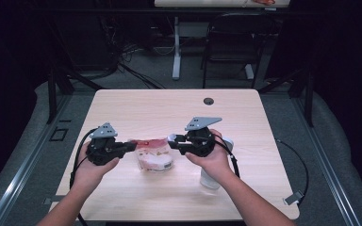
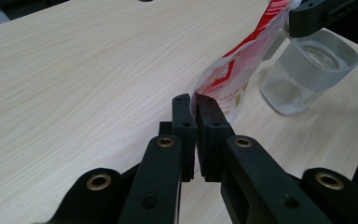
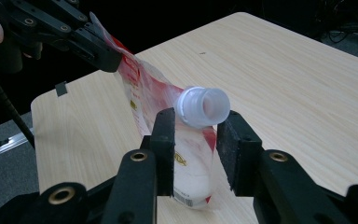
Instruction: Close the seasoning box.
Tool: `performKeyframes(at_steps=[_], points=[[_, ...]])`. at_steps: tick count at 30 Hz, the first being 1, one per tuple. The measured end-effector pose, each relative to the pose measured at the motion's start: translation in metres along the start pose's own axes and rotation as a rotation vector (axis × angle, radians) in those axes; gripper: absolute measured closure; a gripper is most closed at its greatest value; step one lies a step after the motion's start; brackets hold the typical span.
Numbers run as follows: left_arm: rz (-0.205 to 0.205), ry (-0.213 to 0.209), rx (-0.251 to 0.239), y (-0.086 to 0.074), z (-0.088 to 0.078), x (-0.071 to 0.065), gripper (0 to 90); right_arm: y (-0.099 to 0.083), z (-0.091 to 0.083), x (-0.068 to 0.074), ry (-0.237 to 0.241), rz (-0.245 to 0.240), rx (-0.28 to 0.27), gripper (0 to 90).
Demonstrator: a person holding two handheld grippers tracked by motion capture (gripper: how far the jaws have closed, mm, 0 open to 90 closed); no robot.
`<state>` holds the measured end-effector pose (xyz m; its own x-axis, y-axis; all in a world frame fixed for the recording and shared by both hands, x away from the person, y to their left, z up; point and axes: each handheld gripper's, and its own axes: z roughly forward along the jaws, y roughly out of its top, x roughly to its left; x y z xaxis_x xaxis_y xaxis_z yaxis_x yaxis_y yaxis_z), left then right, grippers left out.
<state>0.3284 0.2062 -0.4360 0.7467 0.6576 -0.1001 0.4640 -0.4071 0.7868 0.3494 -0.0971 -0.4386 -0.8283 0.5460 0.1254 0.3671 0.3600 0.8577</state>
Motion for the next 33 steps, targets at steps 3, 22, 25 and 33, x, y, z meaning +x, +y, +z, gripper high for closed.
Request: performKeyframes(at_steps=[3,22,25,33], points=[[-0.002,-0.006,-0.008,0.001,-0.001,-0.001,87.4,0.000,-0.004,0.001,0.007,0.013,-0.009,69.0],[0.032,-0.084,-0.001,0.004,0.017,-0.031,87.4,-0.019,-0.046,0.008,-0.014,-0.009,0.036,69.1],[0.033,-0.085,-0.008,0.003,0.017,-0.034,87.2,-0.022,-0.049,0.009,-0.016,-0.012,0.041,69.1],[0.043,-0.089,-0.022,0.000,0.017,-0.037,82.9,-0.027,-0.051,0.010,-0.015,-0.002,0.035,69.1]])
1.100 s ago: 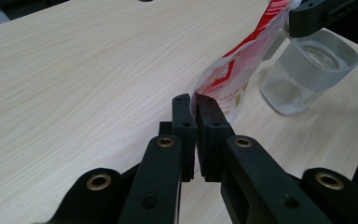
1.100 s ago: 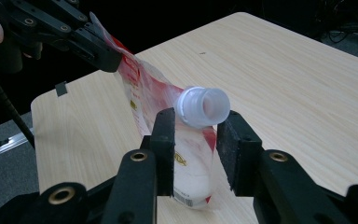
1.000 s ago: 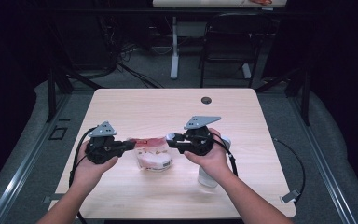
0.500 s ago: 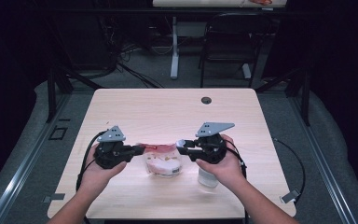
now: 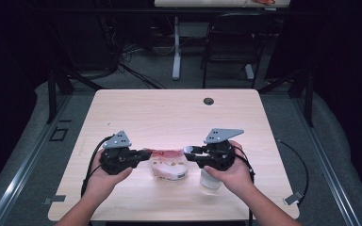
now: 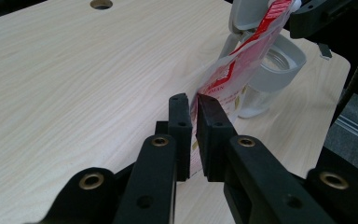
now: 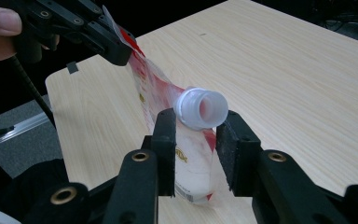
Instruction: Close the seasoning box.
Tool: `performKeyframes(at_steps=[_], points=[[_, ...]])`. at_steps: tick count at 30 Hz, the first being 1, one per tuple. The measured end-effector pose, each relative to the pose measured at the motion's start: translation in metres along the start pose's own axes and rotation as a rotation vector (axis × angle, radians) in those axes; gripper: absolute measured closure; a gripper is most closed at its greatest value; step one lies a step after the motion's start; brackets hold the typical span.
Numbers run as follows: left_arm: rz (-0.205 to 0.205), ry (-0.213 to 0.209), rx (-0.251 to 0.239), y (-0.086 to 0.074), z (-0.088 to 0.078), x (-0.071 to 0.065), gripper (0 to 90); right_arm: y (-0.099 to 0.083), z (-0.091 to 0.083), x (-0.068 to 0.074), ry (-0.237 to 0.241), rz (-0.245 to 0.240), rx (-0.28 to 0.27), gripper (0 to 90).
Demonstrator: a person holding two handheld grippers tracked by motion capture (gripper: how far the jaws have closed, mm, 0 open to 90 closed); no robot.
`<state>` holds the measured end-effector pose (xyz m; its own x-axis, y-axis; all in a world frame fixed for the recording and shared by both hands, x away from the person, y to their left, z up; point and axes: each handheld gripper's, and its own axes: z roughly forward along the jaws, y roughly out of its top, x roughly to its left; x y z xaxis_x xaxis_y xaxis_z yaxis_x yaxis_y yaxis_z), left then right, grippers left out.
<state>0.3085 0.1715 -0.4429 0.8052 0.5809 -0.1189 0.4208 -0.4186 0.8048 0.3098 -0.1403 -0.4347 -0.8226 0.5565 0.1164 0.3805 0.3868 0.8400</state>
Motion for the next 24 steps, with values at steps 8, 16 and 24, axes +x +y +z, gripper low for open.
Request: performKeyframes(at_steps=[8,16,24], points=[[-0.013,0.026,-0.033,-0.003,-0.009,-0.001,68.8,0.008,-0.009,0.008,-0.026,-0.077,0.064,66.4],[-0.030,0.049,-0.051,-0.011,-0.024,0.003,63.1,0.009,-0.018,0.010,-0.023,-0.083,0.064,64.7],[-0.038,0.069,-0.064,-0.012,-0.039,0.008,61.3,0.025,-0.031,0.012,-0.016,-0.097,0.052,62.6]])
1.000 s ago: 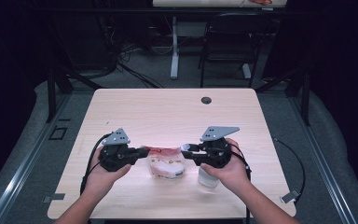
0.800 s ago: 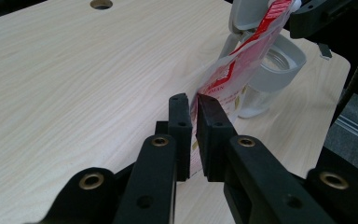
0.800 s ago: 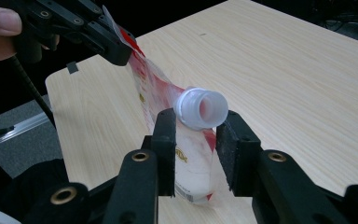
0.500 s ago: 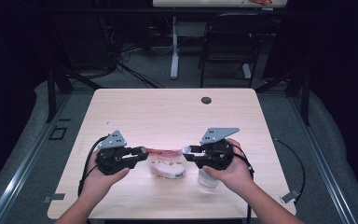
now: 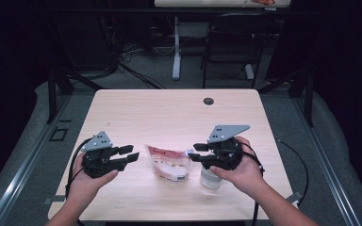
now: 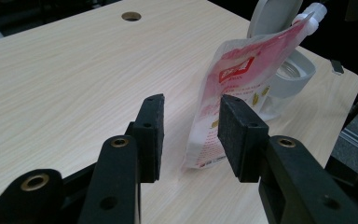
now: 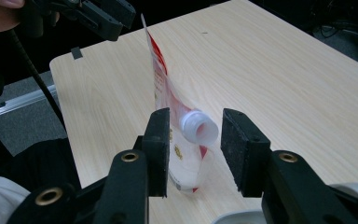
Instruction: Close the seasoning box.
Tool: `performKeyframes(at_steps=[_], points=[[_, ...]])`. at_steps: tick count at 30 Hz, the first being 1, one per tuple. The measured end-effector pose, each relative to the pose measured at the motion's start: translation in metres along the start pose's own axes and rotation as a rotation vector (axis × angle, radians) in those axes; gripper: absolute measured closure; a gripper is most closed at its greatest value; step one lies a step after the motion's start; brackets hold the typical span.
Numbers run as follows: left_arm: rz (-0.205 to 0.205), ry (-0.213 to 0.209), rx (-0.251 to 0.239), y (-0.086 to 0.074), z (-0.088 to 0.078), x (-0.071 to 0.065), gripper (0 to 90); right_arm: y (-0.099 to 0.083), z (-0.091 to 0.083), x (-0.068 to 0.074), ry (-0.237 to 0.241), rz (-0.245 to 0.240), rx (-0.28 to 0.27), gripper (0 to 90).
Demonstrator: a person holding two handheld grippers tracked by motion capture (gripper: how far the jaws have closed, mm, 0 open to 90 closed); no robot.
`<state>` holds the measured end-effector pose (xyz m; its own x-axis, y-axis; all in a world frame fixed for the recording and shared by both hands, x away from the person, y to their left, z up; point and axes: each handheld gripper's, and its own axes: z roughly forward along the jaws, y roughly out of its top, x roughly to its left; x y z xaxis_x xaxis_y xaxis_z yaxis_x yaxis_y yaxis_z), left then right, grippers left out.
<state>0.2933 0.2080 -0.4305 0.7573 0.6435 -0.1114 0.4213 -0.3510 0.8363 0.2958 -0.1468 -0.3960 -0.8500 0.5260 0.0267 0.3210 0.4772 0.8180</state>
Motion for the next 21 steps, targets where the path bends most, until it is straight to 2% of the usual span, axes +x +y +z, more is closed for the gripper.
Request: performKeyframes(at_steps=[3,7,13,16,21], points=[[-0.006,-0.007,-0.003,-0.002,-0.001,0.000,61.3,0.007,0.000,0.002,0.002,-0.005,-0.003,61.9],[-0.005,-0.012,0.017,-0.004,0.000,0.000,61.6,0.016,0.005,0.005,0.020,-0.017,0.008,61.3],[-0.007,-0.012,0.028,-0.004,-0.001,0.000,61.7,0.028,0.020,0.005,0.037,-0.021,0.025,57.9],[-0.009,-0.012,0.027,-0.003,-0.001,0.001,62.5,0.034,0.030,0.006,0.049,-0.042,0.052,61.0],[-0.003,-0.018,0.041,-0.005,-0.001,0.001,66.0,0.037,0.039,0.008,0.067,-0.060,0.065,64.1]])
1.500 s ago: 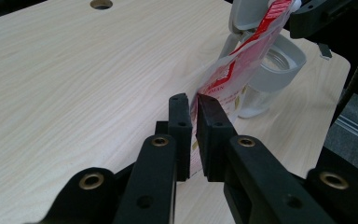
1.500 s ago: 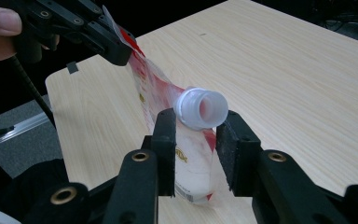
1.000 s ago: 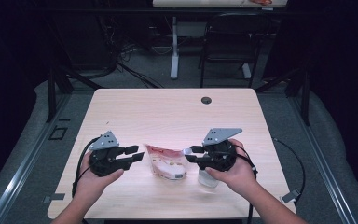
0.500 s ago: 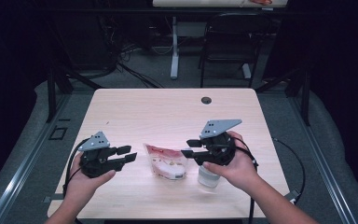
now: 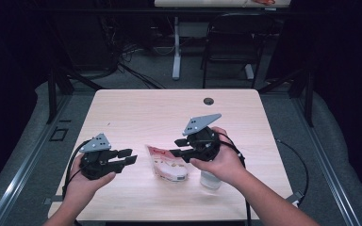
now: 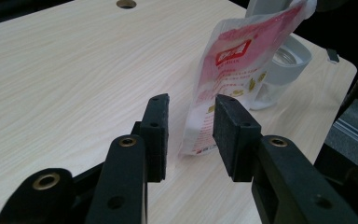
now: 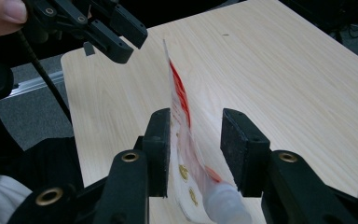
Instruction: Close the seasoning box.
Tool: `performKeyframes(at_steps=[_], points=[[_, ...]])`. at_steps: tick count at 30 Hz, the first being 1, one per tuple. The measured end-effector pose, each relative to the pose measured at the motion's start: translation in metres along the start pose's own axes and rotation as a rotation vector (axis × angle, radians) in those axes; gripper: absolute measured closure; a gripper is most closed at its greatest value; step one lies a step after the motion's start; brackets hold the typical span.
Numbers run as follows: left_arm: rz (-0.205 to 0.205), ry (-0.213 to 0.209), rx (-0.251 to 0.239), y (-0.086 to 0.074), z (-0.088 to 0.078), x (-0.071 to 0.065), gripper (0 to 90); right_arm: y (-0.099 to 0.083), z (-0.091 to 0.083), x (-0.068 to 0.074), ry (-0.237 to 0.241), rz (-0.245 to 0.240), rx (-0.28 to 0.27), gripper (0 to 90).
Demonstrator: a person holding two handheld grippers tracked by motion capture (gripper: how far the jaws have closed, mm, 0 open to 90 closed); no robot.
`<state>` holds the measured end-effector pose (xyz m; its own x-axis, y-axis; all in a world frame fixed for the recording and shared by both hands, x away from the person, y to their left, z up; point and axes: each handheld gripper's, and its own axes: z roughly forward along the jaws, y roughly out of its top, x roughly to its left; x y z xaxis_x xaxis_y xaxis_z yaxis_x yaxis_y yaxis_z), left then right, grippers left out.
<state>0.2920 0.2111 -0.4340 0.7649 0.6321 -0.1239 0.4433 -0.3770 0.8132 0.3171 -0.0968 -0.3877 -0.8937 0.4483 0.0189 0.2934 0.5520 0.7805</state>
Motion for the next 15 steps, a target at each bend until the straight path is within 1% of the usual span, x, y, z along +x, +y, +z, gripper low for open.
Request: performKeyframes(at_steps=[3,8,10,12,15], points=[[0.006,-0.004,0.007,0.000,0.000,0.000,66.1,0.002,0.003,0.001,0.005,-0.009,0.006,64.2],[-0.006,-0.004,0.004,-0.001,0.001,0.001,65.5,0.008,0.013,-0.001,0.013,-0.010,0.033,65.1],[-0.005,-0.001,0.004,-0.001,0.001,0.002,65.4,0.009,0.014,-0.001,0.014,-0.010,0.036,65.1],[0.000,-0.001,0.009,0.000,0.000,0.002,65.5,0.012,0.019,0.000,0.015,-0.009,0.042,66.0],[0.002,-0.005,0.003,0.001,-0.002,0.001,66.2,0.015,0.023,0.002,0.016,-0.020,0.054,67.5]])
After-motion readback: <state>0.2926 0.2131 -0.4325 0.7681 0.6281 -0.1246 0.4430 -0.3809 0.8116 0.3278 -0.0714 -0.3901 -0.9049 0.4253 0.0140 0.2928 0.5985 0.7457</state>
